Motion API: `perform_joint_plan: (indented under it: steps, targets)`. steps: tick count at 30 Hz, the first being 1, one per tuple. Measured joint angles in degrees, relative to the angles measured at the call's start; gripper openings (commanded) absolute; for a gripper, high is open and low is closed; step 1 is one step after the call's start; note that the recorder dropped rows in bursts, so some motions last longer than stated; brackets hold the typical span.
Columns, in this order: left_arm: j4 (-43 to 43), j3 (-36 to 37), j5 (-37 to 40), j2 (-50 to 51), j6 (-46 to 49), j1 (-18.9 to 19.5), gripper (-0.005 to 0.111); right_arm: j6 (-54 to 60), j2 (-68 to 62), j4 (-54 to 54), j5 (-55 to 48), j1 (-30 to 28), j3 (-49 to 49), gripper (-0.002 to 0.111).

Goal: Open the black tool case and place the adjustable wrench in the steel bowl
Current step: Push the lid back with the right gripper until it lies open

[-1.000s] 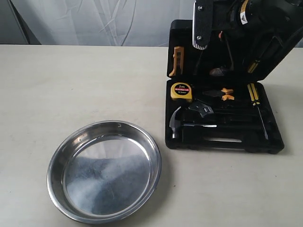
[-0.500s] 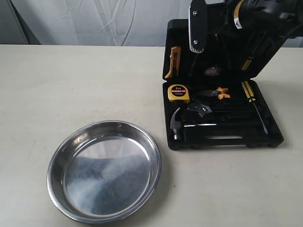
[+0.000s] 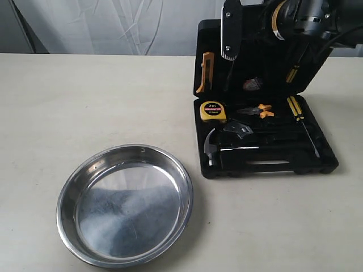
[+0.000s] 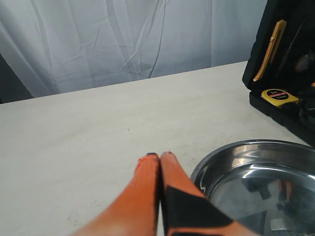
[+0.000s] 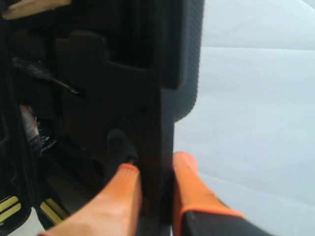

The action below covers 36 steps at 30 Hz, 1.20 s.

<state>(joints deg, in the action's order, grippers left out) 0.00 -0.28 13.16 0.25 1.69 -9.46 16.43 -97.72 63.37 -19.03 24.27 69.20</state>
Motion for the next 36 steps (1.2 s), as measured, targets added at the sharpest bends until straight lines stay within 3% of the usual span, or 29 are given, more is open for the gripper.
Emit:
perform_joint_plan:
  steps: [13,15,18,19,26,36]
  targets:
    - [0.00,0.00,0.00,0.00,0.00,0.00,0.000,-4.23,-1.93,3.07,-0.92,0.00,2.71,-0.001]
    - [0.00,0.00,0.00,0.00,0.00,0.00,0.000,-5.24,-2.45,3.07,-2.10,0.00,3.87,0.007]
    - [0.00,0.00,0.00,0.00,0.00,0.00,0.000,-6.13,-2.82,3.07,-2.68,0.00,4.77,0.045]
    - [0.00,0.00,0.00,0.00,0.00,0.00,0.000,-6.57,-3.24,3.34,-2.69,0.00,4.91,0.050]
    - [0.00,0.00,0.00,0.00,0.00,0.00,0.000,-8.02,-5.43,9.99,-3.76,0.00,5.82,0.050]
    - [0.00,0.00,0.00,0.00,0.00,0.00,0.000,-22.11,-6.77,24.09,-6.78,0.00,5.94,0.050]
